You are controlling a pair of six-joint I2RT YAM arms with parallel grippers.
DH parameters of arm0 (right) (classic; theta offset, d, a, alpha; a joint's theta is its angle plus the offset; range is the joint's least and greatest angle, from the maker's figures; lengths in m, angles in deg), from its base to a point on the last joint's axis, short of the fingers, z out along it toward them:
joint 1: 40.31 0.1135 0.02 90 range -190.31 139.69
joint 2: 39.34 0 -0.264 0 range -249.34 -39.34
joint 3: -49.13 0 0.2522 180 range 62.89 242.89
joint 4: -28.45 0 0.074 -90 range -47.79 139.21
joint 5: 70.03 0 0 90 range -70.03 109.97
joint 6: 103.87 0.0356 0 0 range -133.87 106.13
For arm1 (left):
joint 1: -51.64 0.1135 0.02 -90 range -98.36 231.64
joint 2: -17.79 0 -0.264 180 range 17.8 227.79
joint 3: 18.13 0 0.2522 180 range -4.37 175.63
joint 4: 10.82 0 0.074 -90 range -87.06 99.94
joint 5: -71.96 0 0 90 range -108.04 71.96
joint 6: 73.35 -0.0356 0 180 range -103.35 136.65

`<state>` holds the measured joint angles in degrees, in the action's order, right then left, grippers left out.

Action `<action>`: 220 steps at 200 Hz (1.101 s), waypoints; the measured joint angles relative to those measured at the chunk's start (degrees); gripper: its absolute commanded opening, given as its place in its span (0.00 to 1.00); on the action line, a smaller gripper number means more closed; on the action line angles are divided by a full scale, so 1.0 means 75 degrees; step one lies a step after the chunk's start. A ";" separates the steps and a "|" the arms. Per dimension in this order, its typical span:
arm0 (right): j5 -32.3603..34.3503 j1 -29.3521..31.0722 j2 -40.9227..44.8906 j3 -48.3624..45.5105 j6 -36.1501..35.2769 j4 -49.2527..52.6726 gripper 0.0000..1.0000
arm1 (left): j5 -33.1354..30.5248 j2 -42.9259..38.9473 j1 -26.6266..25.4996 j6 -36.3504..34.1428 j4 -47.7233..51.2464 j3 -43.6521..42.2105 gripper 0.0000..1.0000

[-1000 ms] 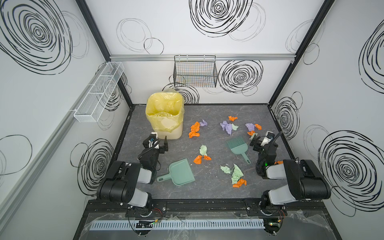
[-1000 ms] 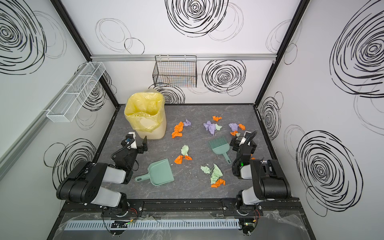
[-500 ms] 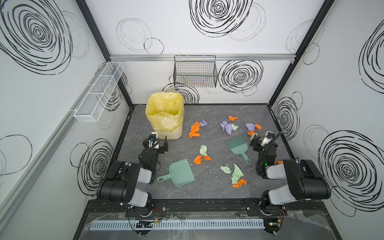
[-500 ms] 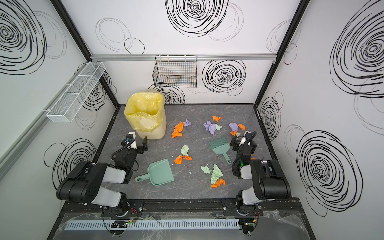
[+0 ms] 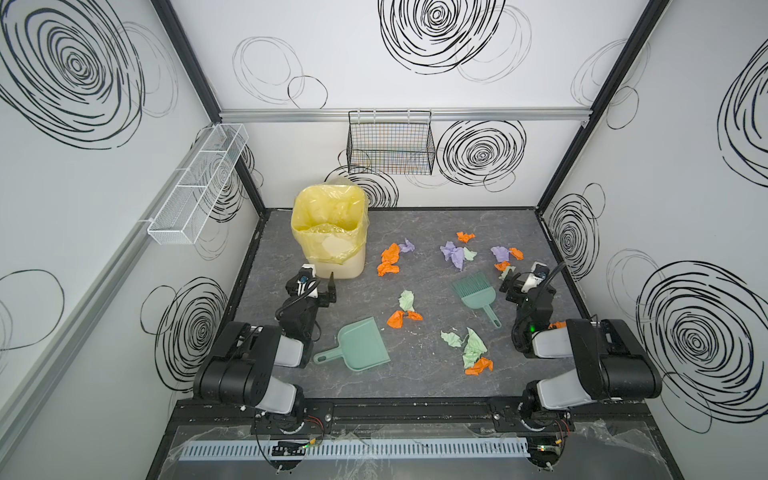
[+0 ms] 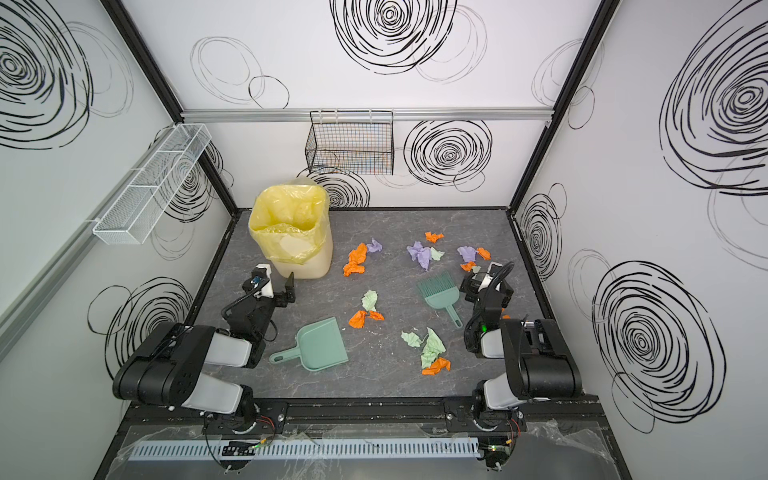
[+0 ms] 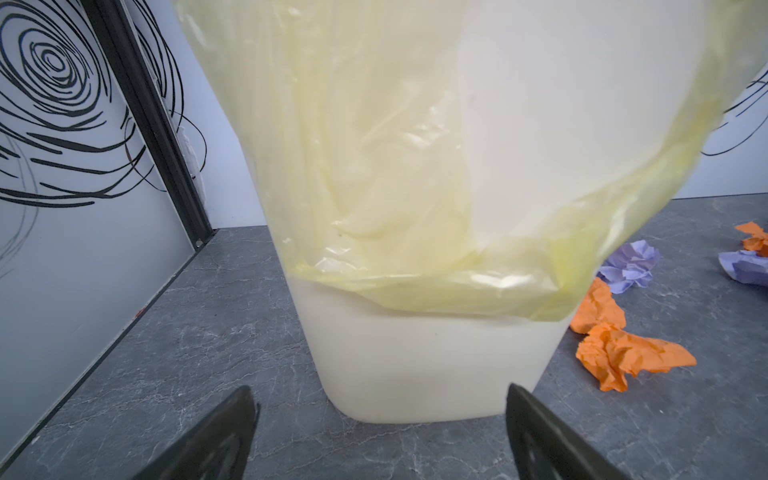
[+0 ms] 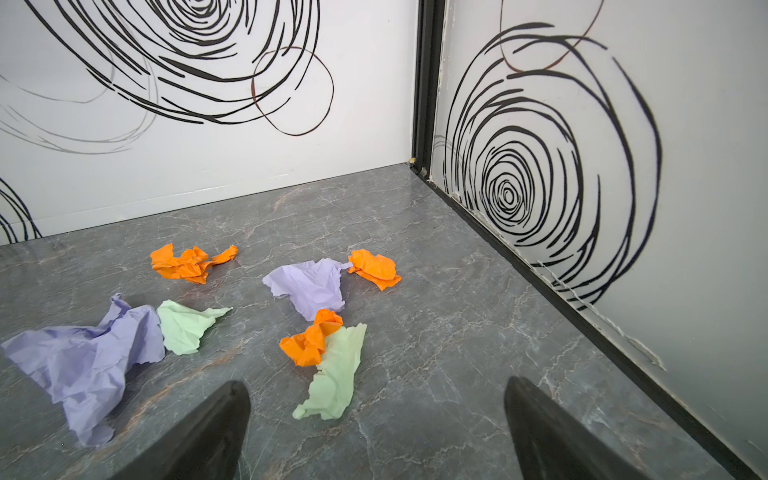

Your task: Sweep away the paper scraps from the table

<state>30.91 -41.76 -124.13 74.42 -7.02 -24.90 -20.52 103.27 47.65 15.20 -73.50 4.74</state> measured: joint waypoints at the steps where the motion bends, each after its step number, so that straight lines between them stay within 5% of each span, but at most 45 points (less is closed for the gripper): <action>1: 0.0000 0.0000 0.0000 0.0000 0.0000 0.0000 1.00 | 0.0006 0.0000 0.0000 0.0000 0.0000 0.0000 0.96; 38: 0.0090 0.0181 0.0460 -0.0041 -0.0163 0.0192 0.96 | 0.0093 0.0000 0.0055 0.0000 0.0000 0.0000 0.96; 71: 0.0571 0.0752 0.2349 0.0227 0.0111 0.1728 1.00 | 0.0131 0.0000 0.0055 0.0003 0.0000 0.0000 0.96; 122: -0.0845 0.0551 0.3899 0.1411 0.1445 0.5109 0.95 | 0.0131 0.0000 0.0055 0.0003 0.0000 0.0000 0.96; 165: -0.1451 0.0950 0.3214 0.1378 0.2238 0.7574 0.88 | 0.0131 0.0000 0.0055 0.0003 0.0000 0.0000 0.96; 220: -0.0901 0.1789 0.1947 0.2253 0.2801 0.9565 0.89 | 0.0140 0.0000 0.0055 0.0003 0.0000 0.0000 0.96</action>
<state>24.15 -28.34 -109.53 91.31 13.98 46.84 -19.48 103.27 48.07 15.22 -73.50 4.74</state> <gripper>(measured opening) 0.887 0.960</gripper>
